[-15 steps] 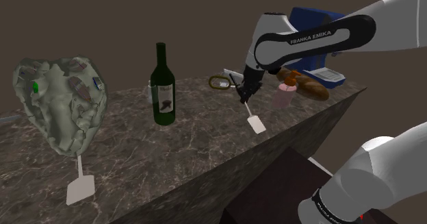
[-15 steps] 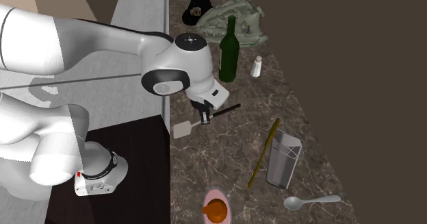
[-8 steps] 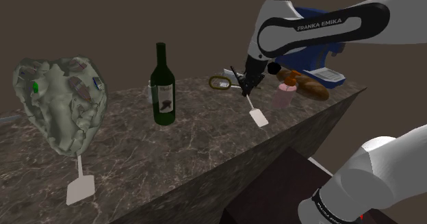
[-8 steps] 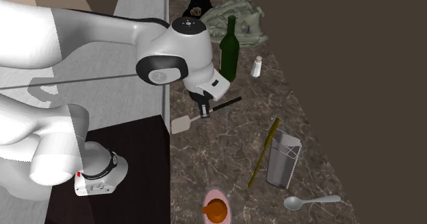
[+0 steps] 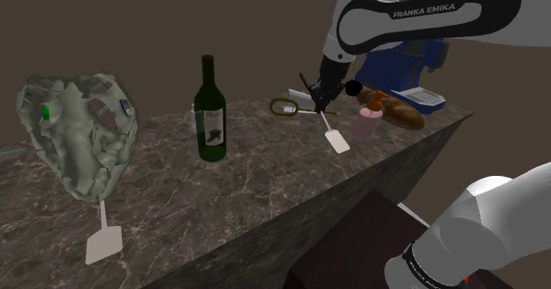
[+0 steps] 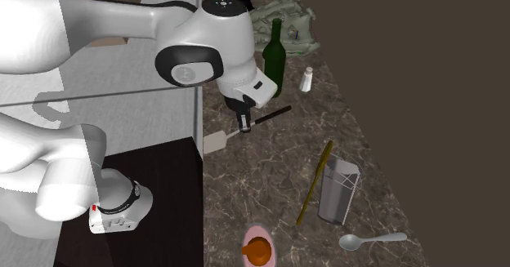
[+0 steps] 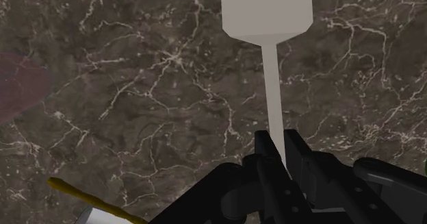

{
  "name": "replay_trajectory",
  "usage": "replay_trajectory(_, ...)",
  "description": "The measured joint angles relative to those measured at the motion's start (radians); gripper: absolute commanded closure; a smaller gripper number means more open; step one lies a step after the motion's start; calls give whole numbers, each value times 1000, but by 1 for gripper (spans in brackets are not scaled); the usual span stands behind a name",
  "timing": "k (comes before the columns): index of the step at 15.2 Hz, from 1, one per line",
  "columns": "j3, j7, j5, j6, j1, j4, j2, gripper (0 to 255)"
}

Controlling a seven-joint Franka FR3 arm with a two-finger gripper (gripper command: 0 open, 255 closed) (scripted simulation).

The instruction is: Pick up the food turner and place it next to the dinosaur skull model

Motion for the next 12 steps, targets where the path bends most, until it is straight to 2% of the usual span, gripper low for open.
replay_trajectory(12,-4,-1,-2,-163,-1,152,-11,255)
